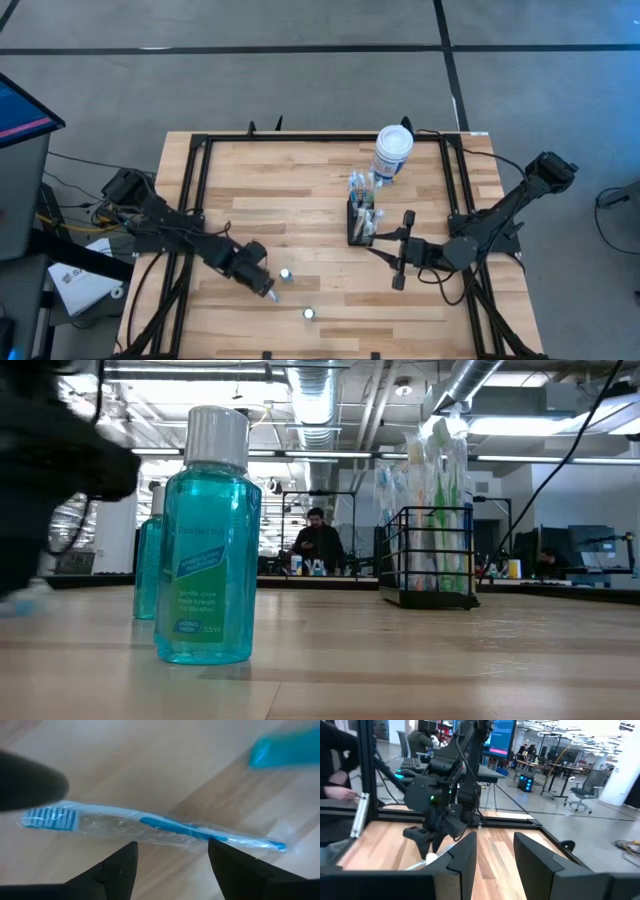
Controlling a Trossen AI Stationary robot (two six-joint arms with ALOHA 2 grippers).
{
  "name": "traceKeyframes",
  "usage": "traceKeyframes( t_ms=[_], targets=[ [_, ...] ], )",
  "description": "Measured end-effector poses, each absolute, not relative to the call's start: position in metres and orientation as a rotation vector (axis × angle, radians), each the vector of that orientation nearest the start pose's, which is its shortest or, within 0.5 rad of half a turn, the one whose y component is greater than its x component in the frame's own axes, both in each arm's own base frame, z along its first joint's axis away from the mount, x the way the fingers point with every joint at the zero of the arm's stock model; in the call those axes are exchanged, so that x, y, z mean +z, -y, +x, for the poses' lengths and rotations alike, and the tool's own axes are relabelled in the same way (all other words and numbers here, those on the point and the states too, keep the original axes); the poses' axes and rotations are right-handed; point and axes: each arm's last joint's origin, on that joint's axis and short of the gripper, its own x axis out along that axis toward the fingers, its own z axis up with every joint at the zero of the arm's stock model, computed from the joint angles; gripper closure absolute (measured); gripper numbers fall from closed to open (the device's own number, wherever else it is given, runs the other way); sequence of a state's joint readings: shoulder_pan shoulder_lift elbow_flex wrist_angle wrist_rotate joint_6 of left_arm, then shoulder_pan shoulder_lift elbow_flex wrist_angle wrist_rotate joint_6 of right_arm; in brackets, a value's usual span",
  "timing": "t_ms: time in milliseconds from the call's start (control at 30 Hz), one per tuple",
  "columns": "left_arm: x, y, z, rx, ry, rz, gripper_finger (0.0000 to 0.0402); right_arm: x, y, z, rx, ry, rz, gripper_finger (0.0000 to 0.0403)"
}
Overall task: Pick & Place toothbrushing station
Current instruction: Put the blue toothbrush into the wire mesh organizer
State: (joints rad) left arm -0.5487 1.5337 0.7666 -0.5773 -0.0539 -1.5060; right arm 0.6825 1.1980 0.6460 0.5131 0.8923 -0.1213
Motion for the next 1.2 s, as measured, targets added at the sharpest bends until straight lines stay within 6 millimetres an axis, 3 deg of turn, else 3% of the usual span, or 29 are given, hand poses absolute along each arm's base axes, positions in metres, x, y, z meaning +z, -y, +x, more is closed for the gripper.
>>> traceKeyframes(
  t_ms=[233, 400, 933, 1200],
  targets=[
    [0.149, 0.113, 0.230, 0.612, -1.208, -0.968, 0.0164, 0.268, -0.137, 0.210, -0.220, -0.048, -0.163, 0.0282],
    [0.151, 0.114, 0.238, 0.549, -1.172, -1.032, 0.0167, 0.268, -0.137, 0.210, -0.220, -0.046, -0.160, 0.0282],
    [0.152, 0.102, 0.240, 0.639, -1.094, -1.013, 0.0167, 0.267, -0.142, 0.207, -0.200, -0.045, -0.115, 0.0282],
    [0.145, 0.092, 0.230, 0.712, -1.137, -0.977, 0.0167, 0.268, -0.143, 0.206, -0.191, -0.043, -0.114, 0.0282]
  ],
)
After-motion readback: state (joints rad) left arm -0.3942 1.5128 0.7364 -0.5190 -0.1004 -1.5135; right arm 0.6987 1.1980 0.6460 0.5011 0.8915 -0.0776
